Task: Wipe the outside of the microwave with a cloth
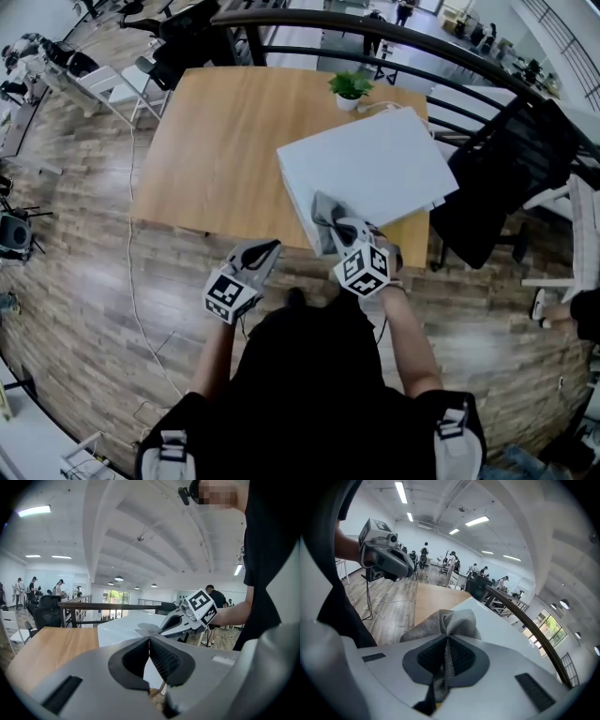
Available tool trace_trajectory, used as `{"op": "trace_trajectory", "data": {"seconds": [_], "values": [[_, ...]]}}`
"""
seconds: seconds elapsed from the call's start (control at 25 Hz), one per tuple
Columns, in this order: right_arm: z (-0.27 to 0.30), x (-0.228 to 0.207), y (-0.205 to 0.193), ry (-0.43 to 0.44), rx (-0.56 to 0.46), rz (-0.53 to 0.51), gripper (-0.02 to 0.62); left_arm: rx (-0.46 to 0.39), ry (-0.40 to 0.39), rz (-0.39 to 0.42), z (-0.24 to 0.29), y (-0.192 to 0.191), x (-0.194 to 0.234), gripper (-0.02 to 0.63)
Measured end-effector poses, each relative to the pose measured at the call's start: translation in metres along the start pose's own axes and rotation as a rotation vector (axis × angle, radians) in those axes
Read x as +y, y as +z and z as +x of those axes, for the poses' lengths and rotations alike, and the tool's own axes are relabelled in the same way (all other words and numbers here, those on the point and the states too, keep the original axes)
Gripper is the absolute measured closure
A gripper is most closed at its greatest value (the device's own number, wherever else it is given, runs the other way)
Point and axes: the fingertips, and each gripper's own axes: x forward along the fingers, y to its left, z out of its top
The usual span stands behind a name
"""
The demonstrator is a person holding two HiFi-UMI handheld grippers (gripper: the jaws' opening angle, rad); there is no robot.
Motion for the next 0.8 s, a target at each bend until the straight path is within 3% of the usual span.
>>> {"op": "trace_trajectory", "data": {"seconds": [0.8], "values": [[-0.018, -0.070, -0.052, 0.047, -0.043, 0.000, 0.588, -0.002, 0.078, -0.013, 0.072, 0.029, -0.029, 0.603]]}}
